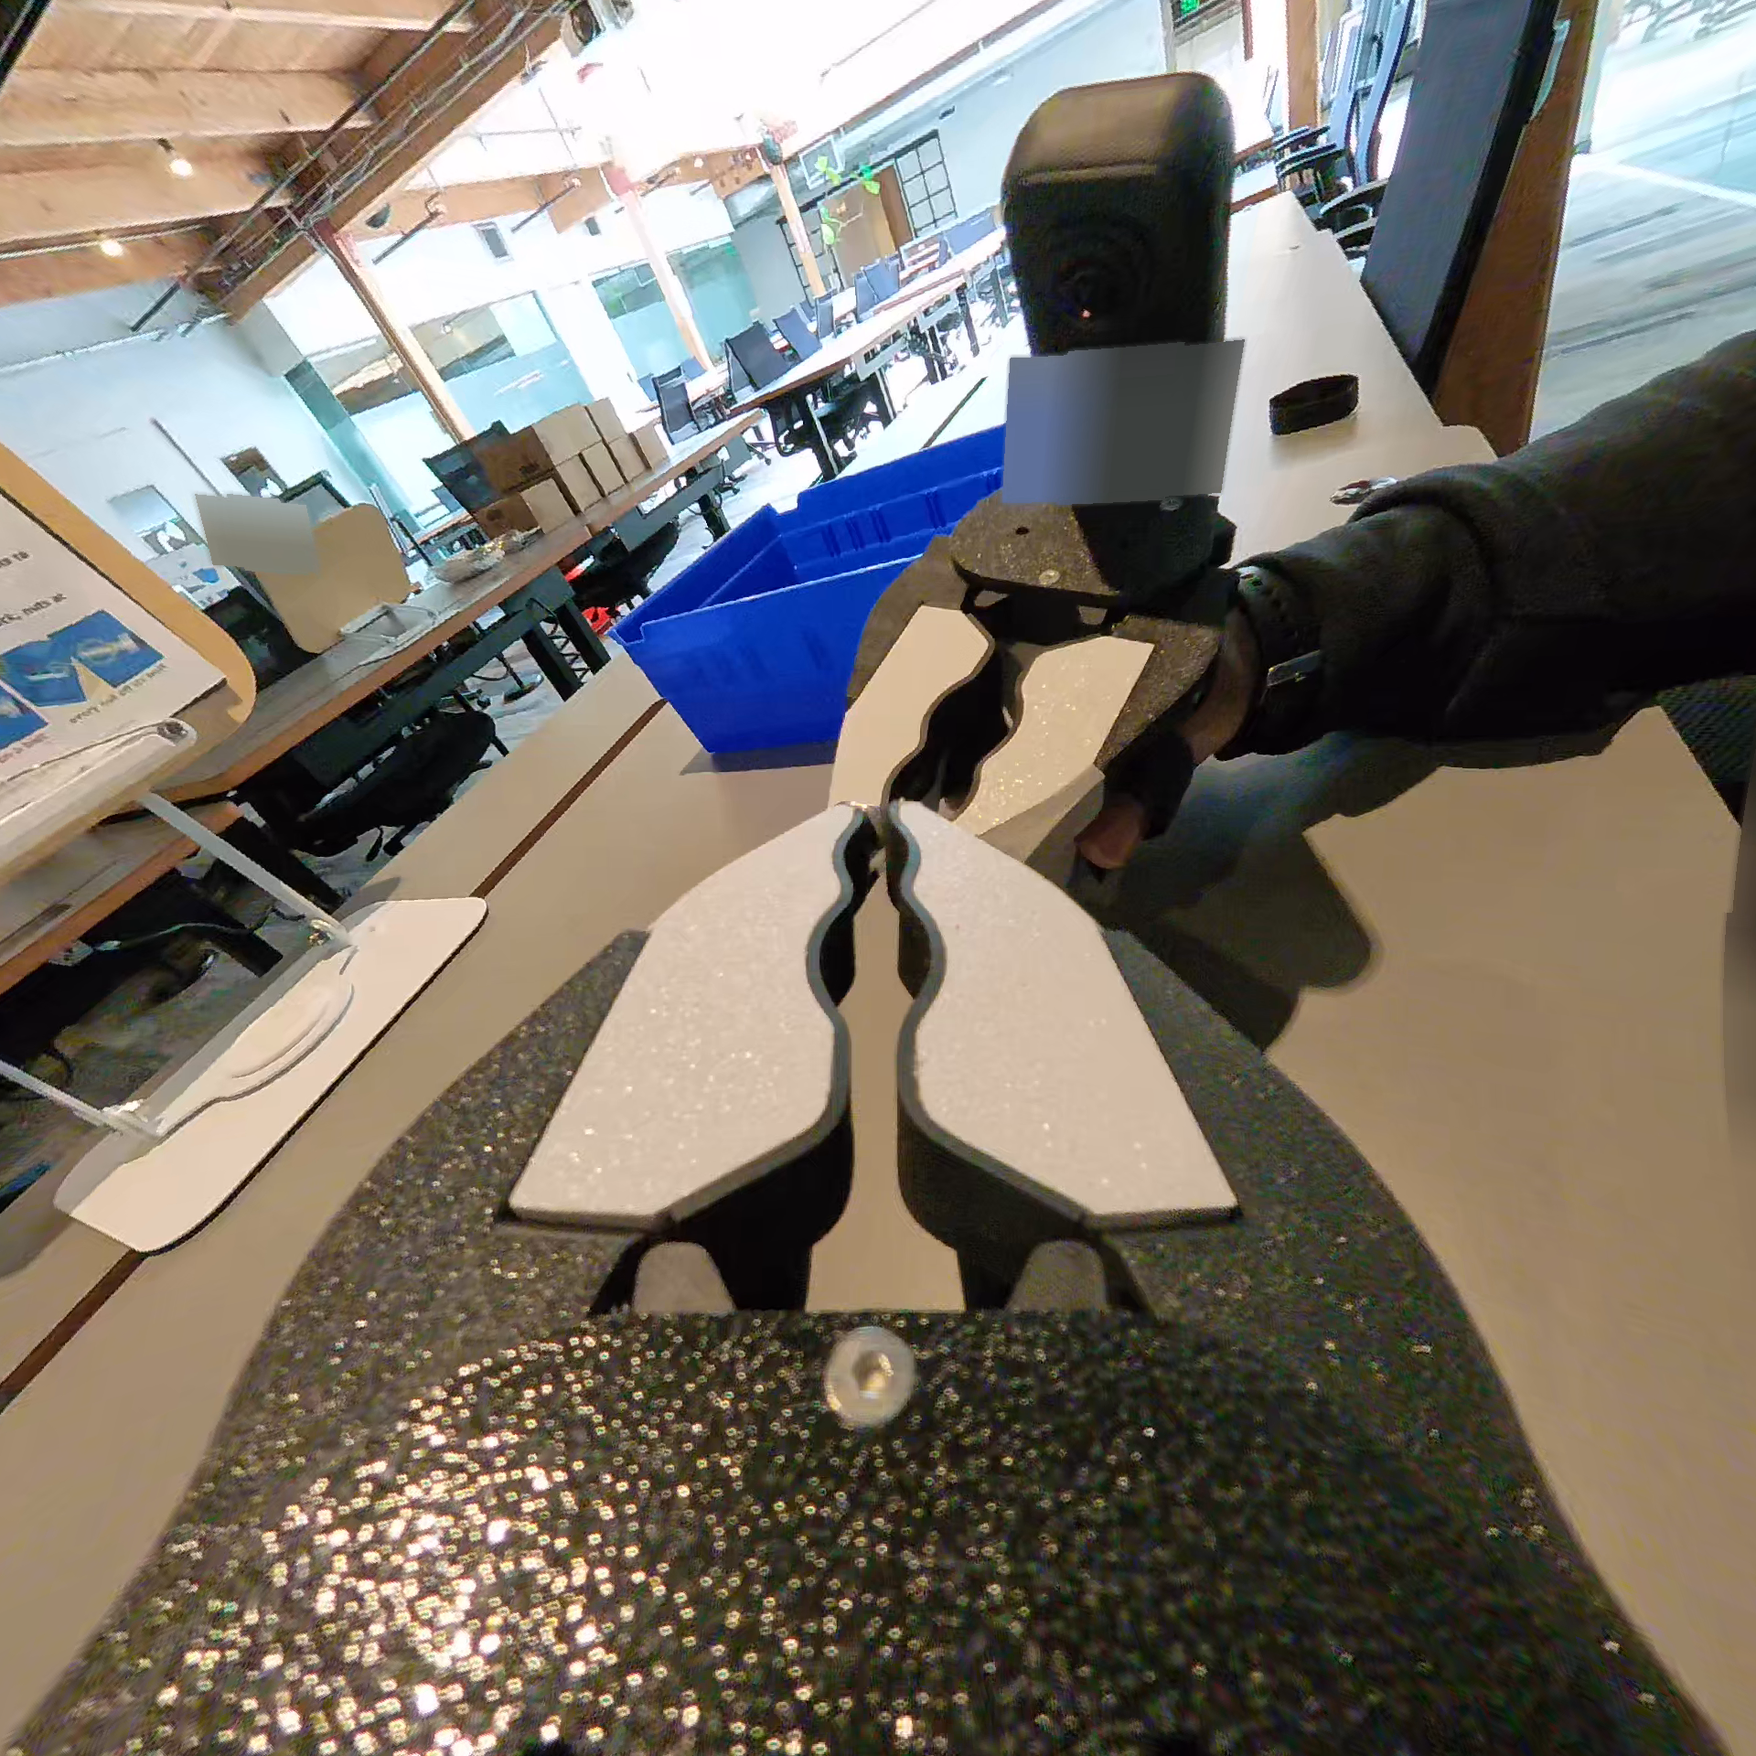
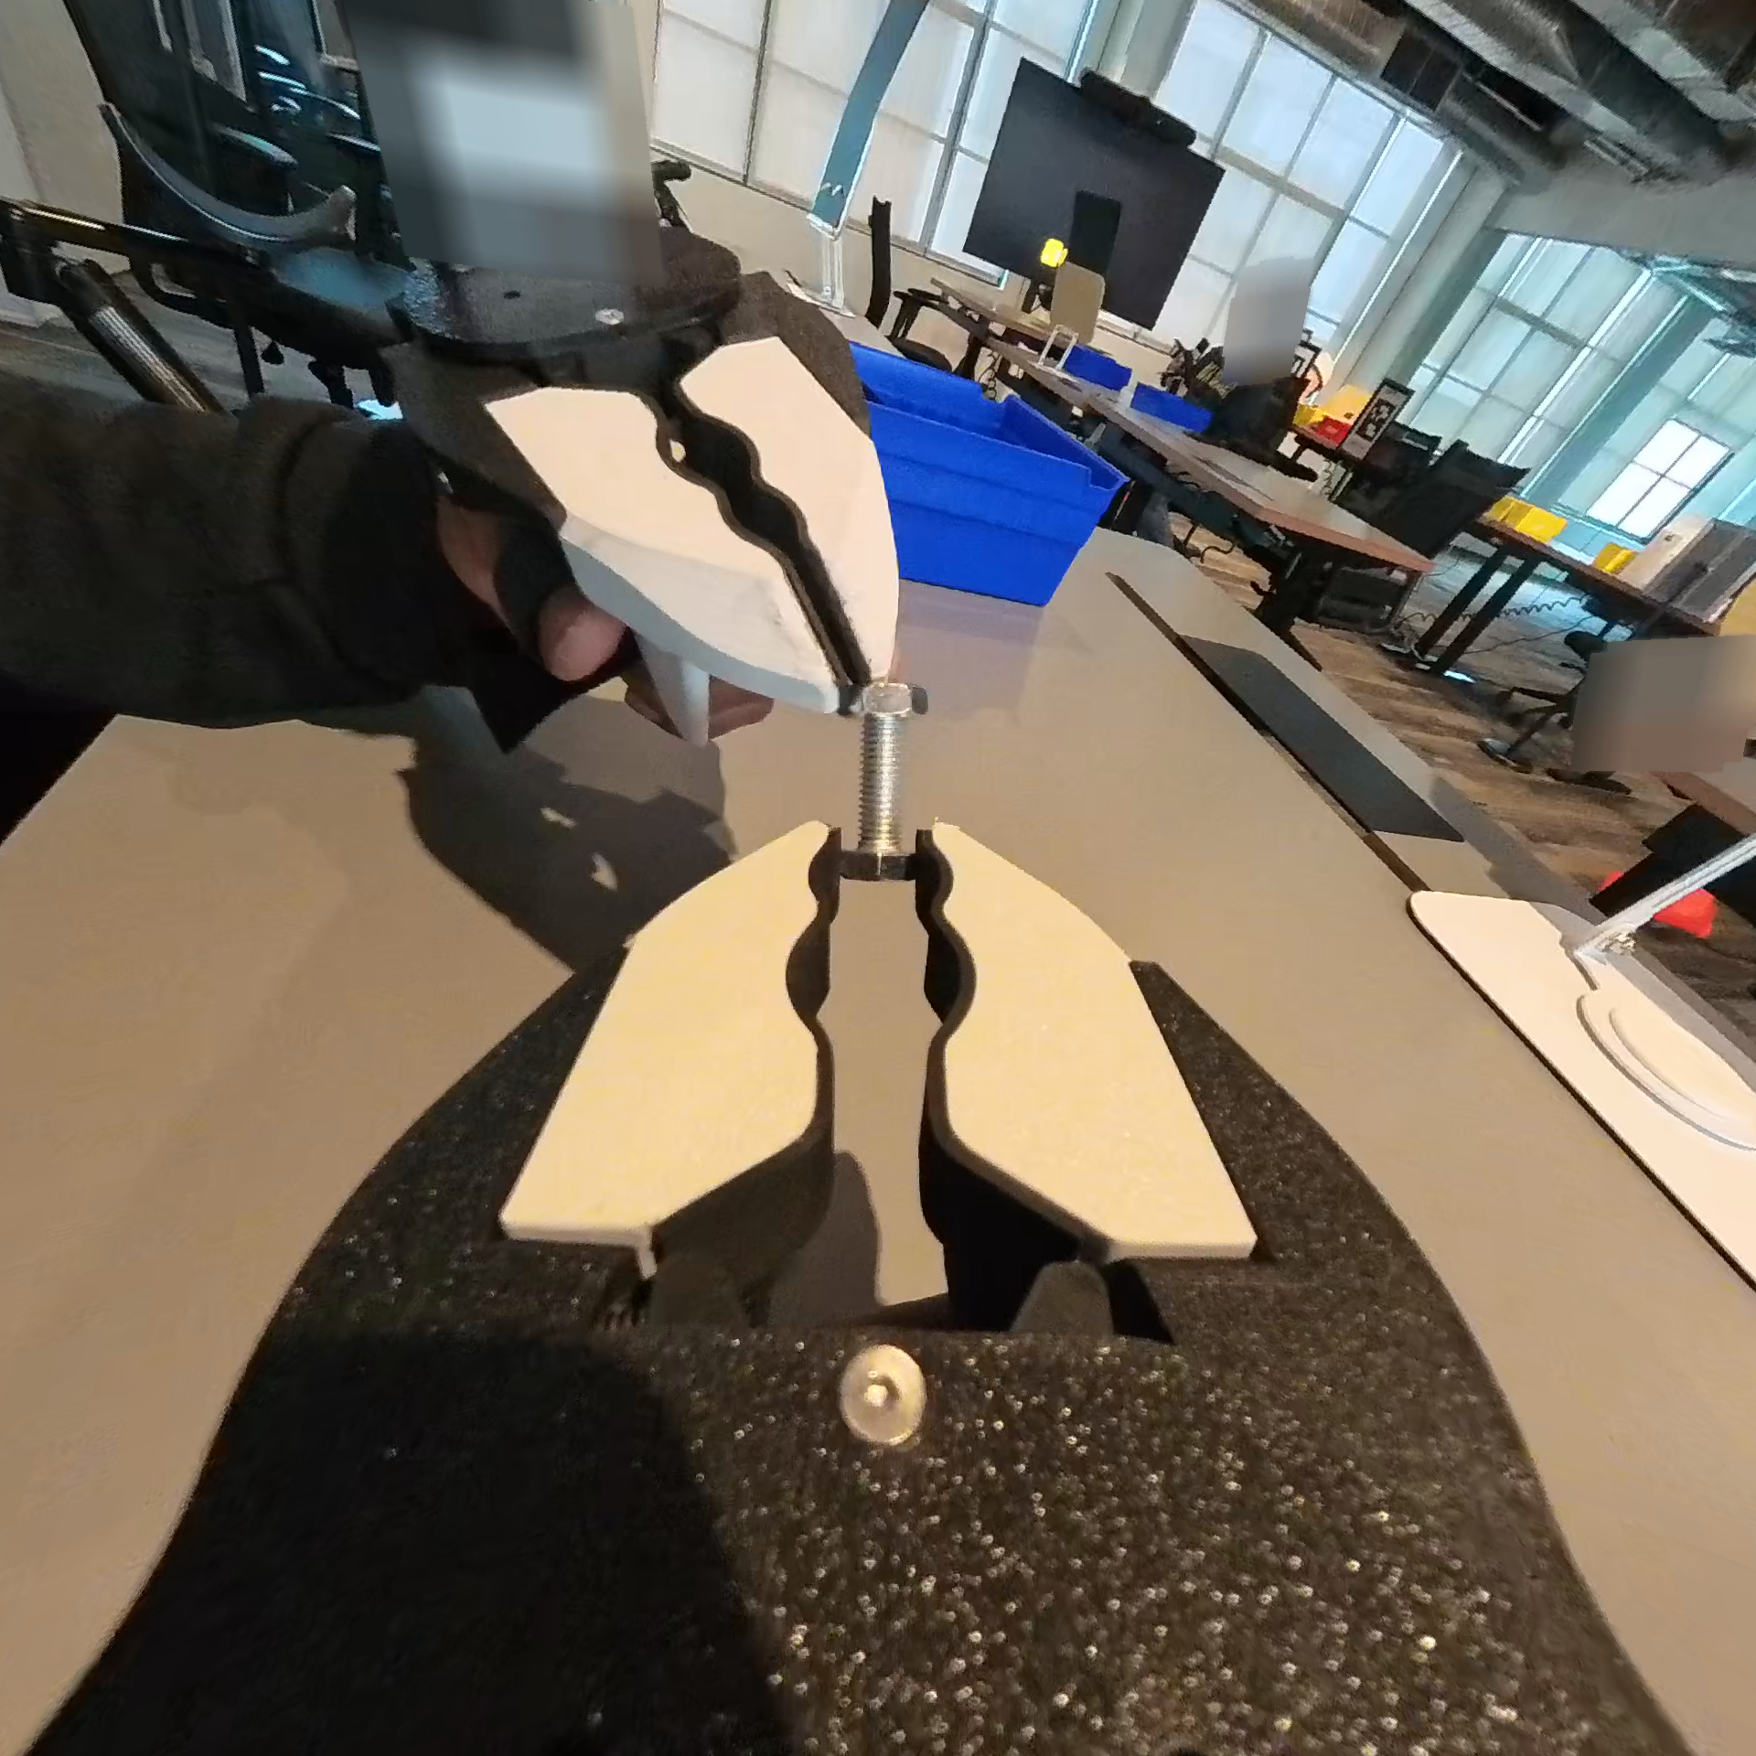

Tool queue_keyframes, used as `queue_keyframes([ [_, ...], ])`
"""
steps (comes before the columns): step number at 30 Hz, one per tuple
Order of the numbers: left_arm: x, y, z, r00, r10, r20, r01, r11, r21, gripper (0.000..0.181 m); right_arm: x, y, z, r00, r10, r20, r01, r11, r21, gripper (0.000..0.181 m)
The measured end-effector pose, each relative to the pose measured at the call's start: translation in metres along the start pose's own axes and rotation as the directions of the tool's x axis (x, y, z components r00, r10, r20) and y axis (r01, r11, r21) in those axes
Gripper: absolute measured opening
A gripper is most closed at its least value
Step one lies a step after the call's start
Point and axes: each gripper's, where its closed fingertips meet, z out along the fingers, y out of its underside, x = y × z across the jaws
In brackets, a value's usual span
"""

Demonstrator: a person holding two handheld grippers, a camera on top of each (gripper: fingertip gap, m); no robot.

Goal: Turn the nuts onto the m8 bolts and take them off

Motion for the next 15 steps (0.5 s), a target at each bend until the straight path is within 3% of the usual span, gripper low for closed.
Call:
queue_keyframes([
  [15, 0.004, -0.014, -0.006, 0.992, -0.105, -0.068, 0.111, 0.989, 0.093, 0.003, -0.005, -0.010, -0.002, 1.000, -0.011, 0.011, 0.010, 0.998, 0.056, 0.015],
])
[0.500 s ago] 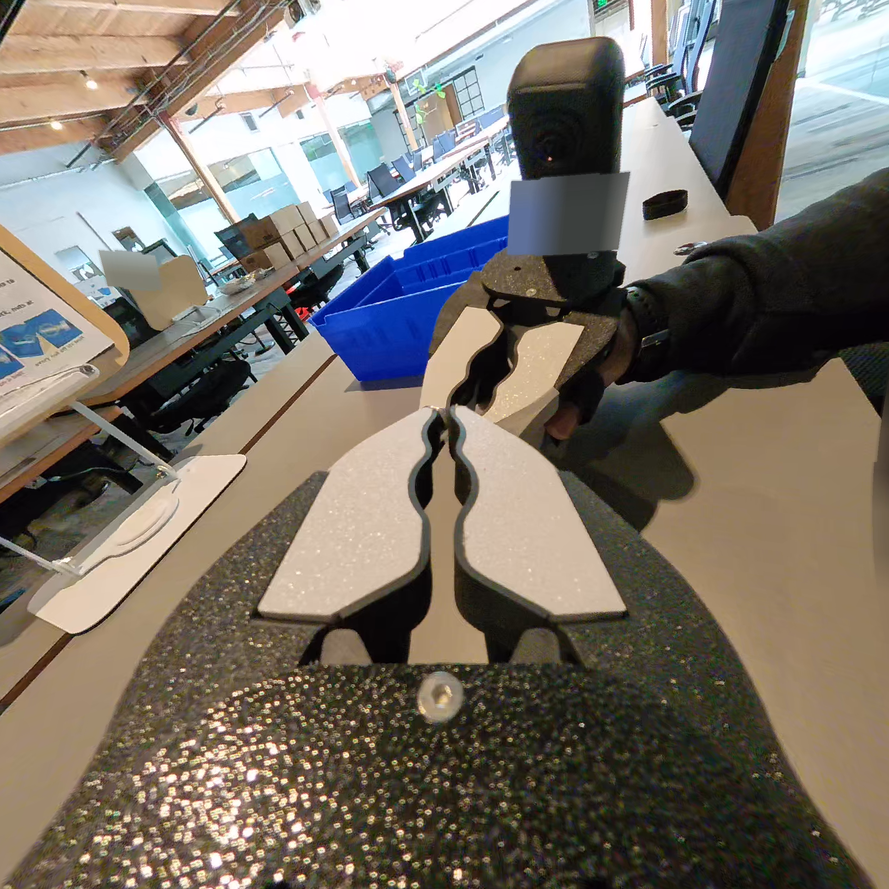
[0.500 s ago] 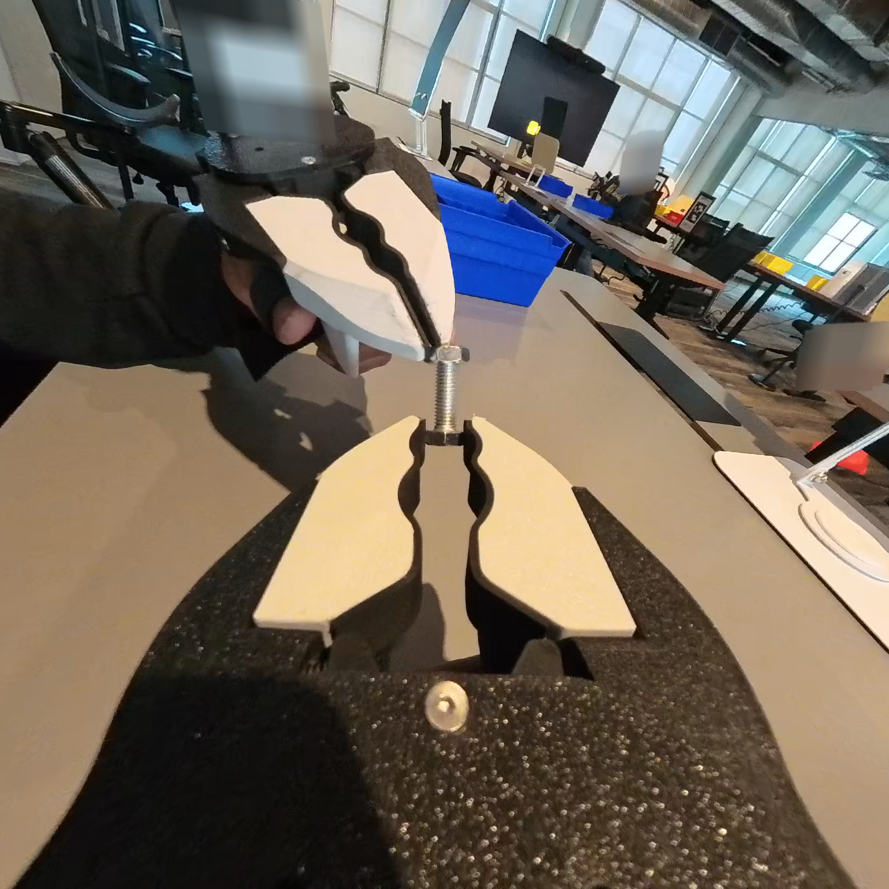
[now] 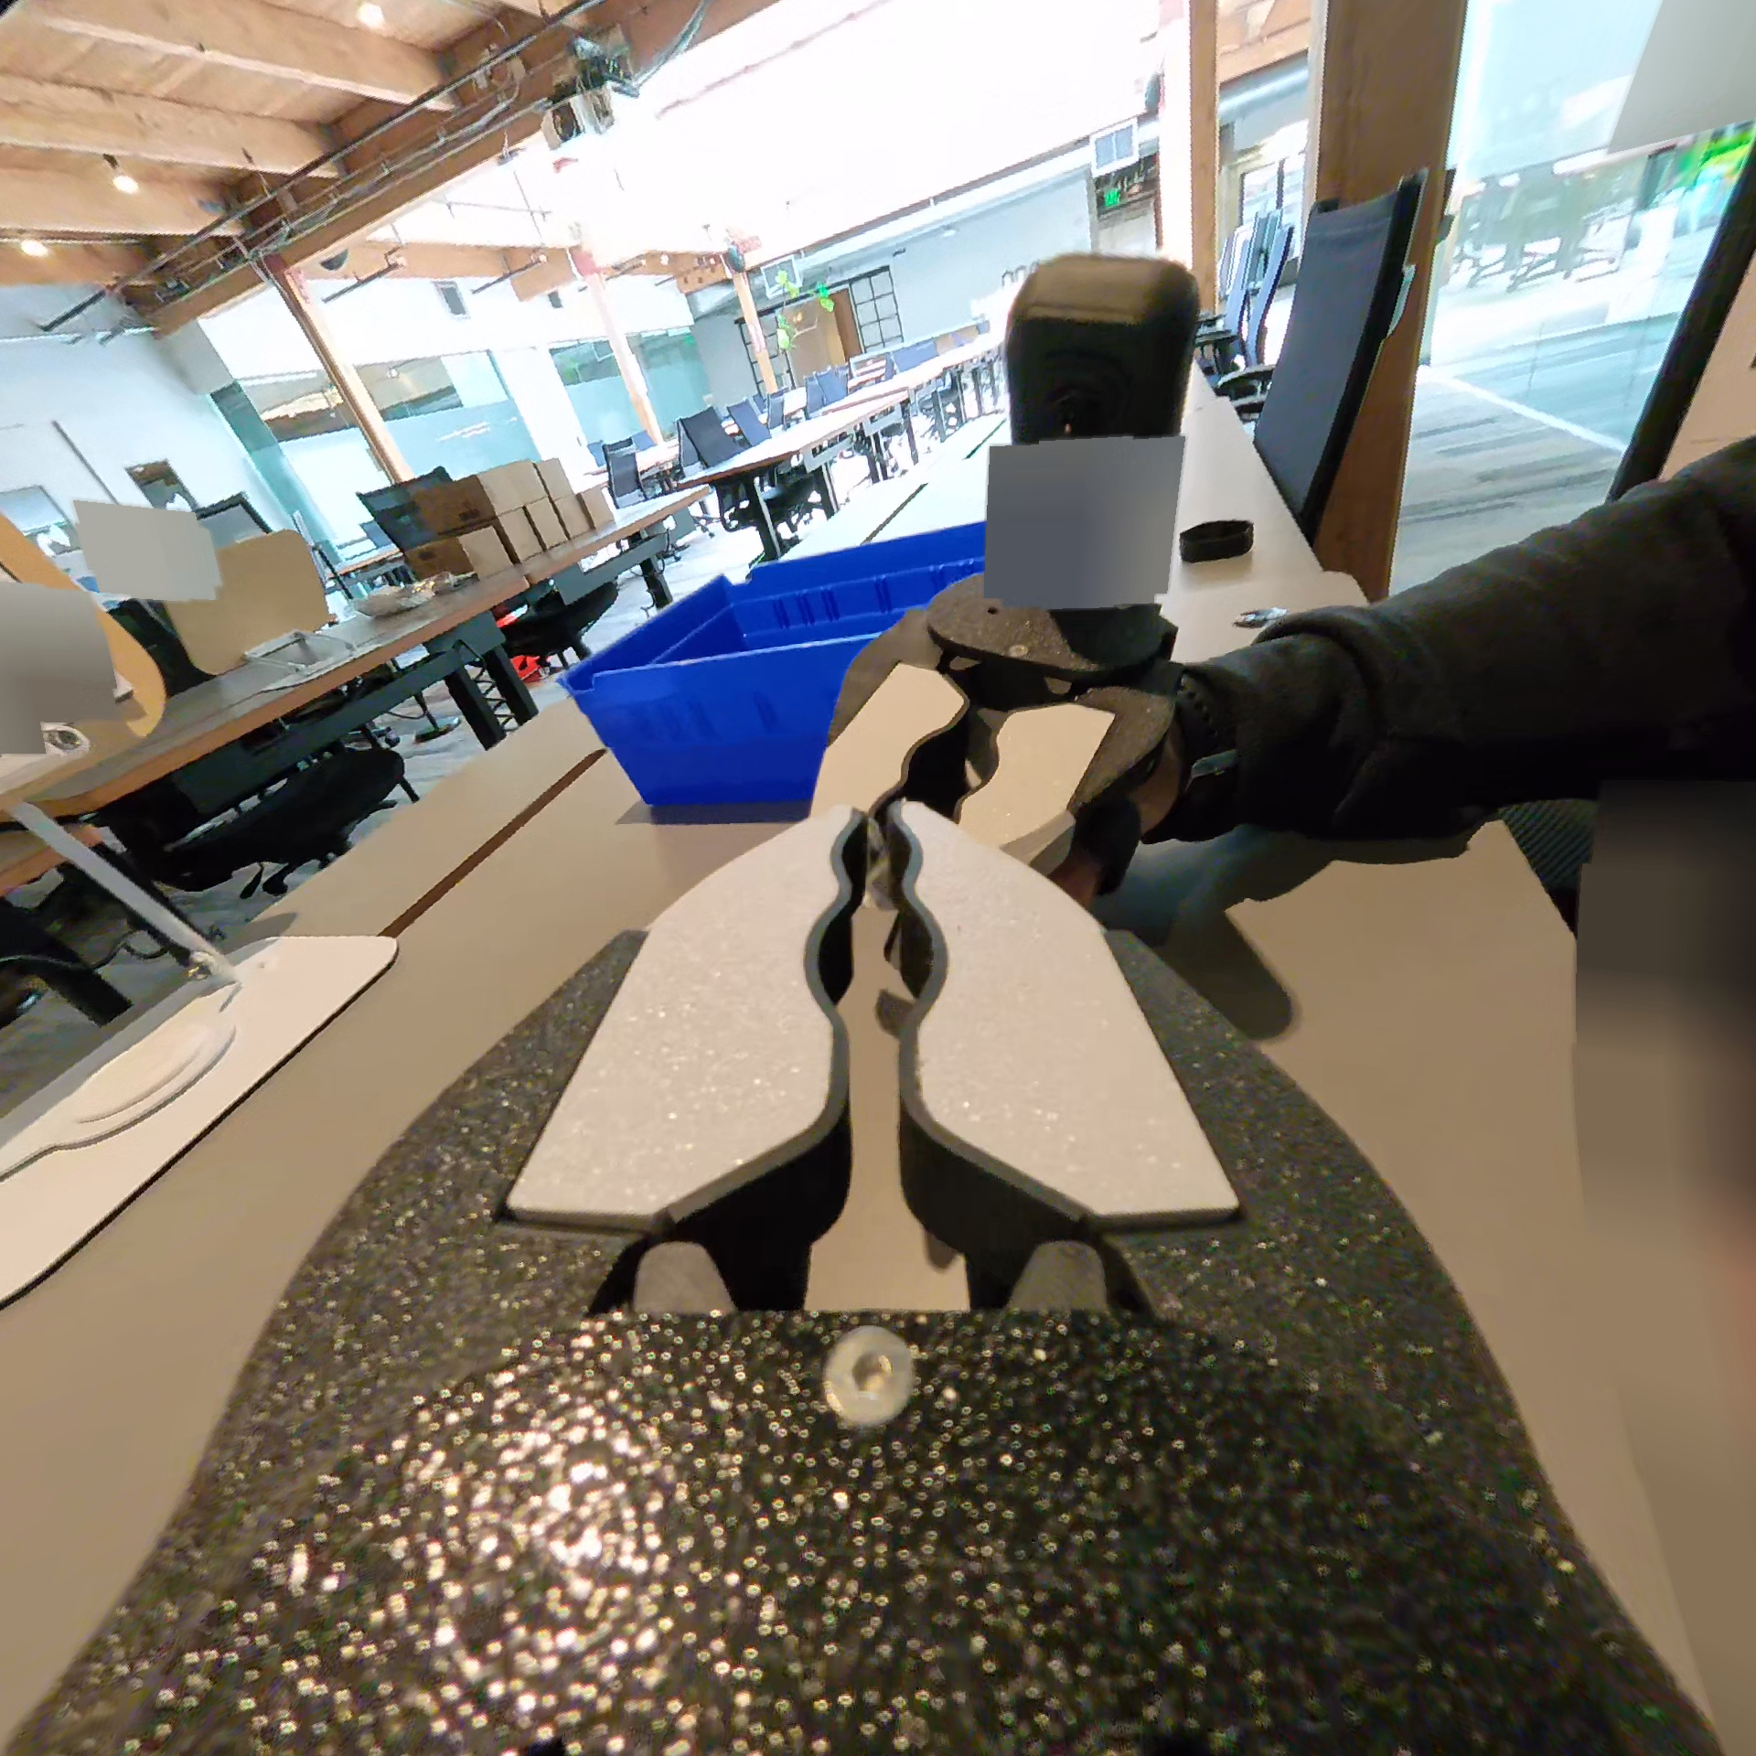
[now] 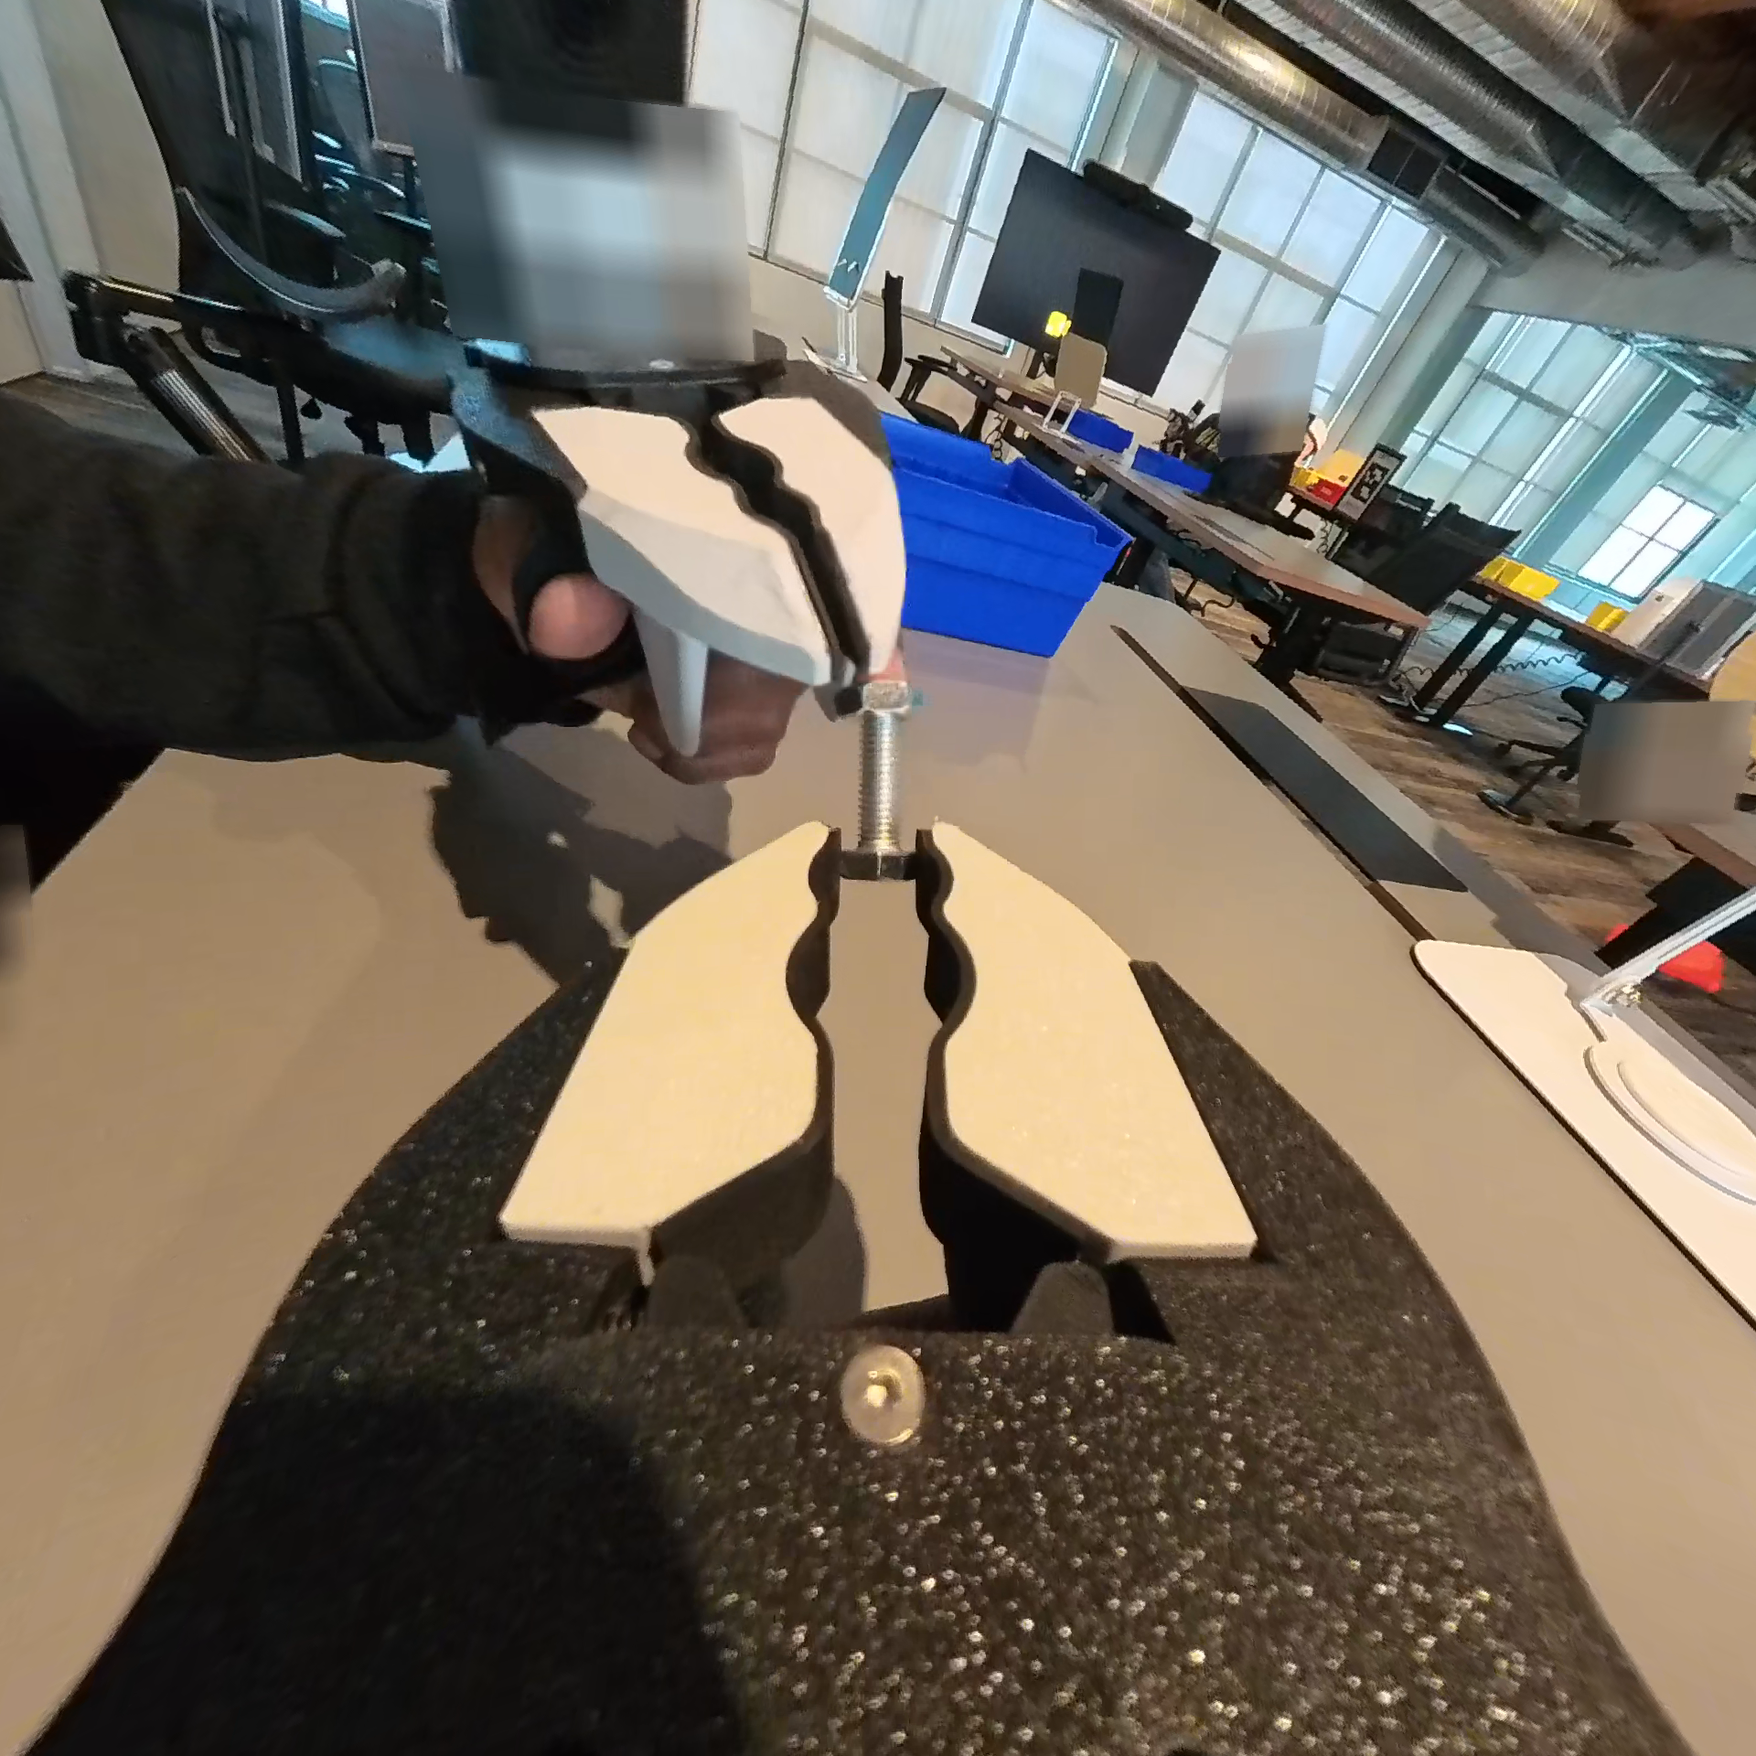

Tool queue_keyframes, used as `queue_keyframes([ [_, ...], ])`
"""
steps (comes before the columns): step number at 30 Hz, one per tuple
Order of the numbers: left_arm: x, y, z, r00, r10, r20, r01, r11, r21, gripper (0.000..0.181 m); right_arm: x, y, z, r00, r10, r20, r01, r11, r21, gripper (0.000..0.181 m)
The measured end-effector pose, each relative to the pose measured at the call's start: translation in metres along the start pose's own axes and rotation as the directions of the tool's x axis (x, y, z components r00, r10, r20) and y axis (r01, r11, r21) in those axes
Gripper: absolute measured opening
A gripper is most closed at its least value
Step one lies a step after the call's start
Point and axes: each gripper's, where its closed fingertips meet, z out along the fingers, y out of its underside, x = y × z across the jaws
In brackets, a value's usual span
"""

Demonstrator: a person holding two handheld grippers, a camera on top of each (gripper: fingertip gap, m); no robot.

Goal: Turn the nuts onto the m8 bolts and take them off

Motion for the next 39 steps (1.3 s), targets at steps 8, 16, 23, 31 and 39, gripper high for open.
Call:
queue_keyframes([
  [8, -0.017, -0.014, -0.012, 0.984, -0.174, 0.040, 0.170, 0.982, 0.085, 0.017, -0.001, -0.007, -0.003, 1.000, -0.028, -0.011, 0.029, 0.999, 0.036, 0.015],
  [16, 0.004, 0.007, -0.010, 0.978, -0.187, 0.092, 0.198, 0.972, -0.125, 0.035, -0.004, -0.005, -0.001, 0.985, -0.163, -0.060, 0.162, 0.987, -0.017, 0.015],
  [23, 0.014, 0.009, -0.010, 0.990, -0.099, 0.099, 0.116, 0.975, -0.188, 0.020, -0.013, -0.007, -0.001, 0.962, -0.263, -0.068, 0.260, 0.964, -0.053, 0.015],
  [31, 0.041, 0.011, -0.016, 0.970, 0.231, -0.077, -0.244, 0.929, -0.280, 0.014, -0.042, -0.007, -0.007, 0.970, -0.239, 0.047, 0.242, 0.969, -0.058, 0.015],
  [39, 0.052, 0.010, -0.020, 0.905, 0.375, -0.200, -0.417, 0.873, -0.252, 0.015, -0.060, -0.007, -0.009, 0.975, -0.173, 0.141, 0.180, 0.983, -0.037, 0.015],
])
